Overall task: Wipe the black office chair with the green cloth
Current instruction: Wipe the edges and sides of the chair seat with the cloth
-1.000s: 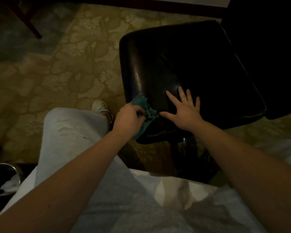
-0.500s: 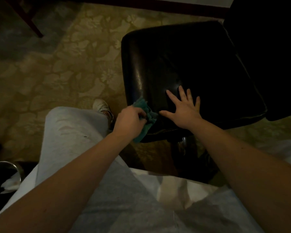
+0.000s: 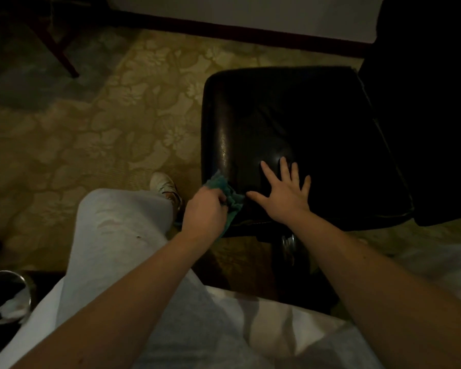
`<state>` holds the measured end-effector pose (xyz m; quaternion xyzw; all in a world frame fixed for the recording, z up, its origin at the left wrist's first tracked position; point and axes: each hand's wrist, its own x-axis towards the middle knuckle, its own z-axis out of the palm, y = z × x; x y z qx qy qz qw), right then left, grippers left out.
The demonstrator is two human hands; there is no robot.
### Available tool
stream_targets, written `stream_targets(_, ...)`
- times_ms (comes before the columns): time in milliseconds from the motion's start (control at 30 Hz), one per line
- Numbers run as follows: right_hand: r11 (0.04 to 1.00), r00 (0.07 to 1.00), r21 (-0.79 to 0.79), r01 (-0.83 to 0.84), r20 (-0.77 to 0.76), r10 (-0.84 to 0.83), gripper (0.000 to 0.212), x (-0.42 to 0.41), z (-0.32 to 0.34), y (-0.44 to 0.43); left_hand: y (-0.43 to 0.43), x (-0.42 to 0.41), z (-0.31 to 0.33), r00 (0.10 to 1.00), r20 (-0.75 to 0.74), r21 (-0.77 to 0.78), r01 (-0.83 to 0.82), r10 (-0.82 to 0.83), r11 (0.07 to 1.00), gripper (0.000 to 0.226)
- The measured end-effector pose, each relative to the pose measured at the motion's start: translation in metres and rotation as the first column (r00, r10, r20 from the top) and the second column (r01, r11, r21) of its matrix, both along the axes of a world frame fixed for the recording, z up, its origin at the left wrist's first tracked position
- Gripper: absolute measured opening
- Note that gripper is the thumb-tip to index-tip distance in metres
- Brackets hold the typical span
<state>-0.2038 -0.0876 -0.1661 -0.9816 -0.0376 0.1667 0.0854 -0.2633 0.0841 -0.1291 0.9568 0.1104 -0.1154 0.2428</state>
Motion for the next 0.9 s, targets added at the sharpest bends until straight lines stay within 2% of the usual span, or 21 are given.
stream_targets(167,0.999,0.999,-0.041,0.032,0.019,-0.031,0.085,0.0,-0.003,0.006,0.008,-0.003,0.0,0.996,-0.075,-0.029,0.037,-0.039,0.999,0.025)
stream_targets(300,0.999,1.0,-0.024,0.023,-0.001,-0.023,0.086,0.003,-0.002,0.007,0.024,0.017,0.001,0.999,-0.042,-0.016,0.02,-0.021,1.0,0.023)
stream_targets(500,0.991,0.988,0.074,-0.108,-0.106,0.116,0.09,0.009,0.014,-0.022,0.024,0.014,-0.007,0.999,0.002,-0.016,-0.034,0.034,0.999,0.026)
stream_targets(633,0.978,0.977,0.007,-0.207,-0.058,0.207,0.087,0.006,0.014,-0.039,0.017,0.003,-0.013,0.995,-0.041,-0.089,-0.091,0.087,0.992,0.028)
stream_targets(900,0.975,0.979,-0.107,-0.196,-0.074,0.188,0.086,0.004,0.012,-0.042,-0.007,-0.02,-0.012,0.998,-0.054,-0.119,-0.034,0.028,0.992,0.025)
